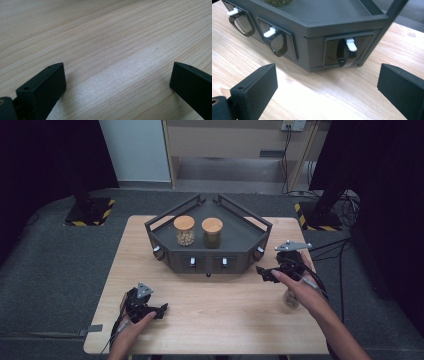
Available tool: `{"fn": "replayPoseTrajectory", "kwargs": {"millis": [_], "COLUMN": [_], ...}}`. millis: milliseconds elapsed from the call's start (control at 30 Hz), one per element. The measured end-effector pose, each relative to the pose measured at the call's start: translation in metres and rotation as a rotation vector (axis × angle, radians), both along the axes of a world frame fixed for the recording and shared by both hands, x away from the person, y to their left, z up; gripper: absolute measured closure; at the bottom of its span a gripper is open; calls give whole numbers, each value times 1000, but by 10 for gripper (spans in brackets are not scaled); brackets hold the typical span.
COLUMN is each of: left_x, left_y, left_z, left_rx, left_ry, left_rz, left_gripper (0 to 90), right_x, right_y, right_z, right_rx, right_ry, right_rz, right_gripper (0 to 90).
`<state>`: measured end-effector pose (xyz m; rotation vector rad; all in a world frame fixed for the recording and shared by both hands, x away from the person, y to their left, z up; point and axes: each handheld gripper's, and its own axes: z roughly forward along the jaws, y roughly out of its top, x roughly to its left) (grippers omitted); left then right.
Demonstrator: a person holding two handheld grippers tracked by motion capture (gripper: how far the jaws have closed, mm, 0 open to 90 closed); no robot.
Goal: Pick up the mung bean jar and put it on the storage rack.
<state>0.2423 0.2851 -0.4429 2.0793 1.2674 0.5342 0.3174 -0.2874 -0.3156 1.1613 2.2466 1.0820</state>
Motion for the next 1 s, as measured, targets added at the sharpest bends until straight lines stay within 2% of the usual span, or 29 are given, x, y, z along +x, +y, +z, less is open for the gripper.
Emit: {"fn": "replayPoseTrajectory", "kwargs": {"millis": [567,833,1000], "left_x": [0,0,0], "left_y": [0,0,0], "left_z": [0,0,0], "left_rx": [0,0,0], "left_ry": [0,0,0], "left_rz": [0,1,1], "left_gripper": [0,0,0], "right_x": [-13,-23,-29], "right_y": [-23,-34,-39], "right_z": [-12,-18,-20], "right_rx": [-6,14,2], "right_ry": [18,18,16], "right_rz": [-39,-50,-73], "right_gripper": [29,29,30]}}
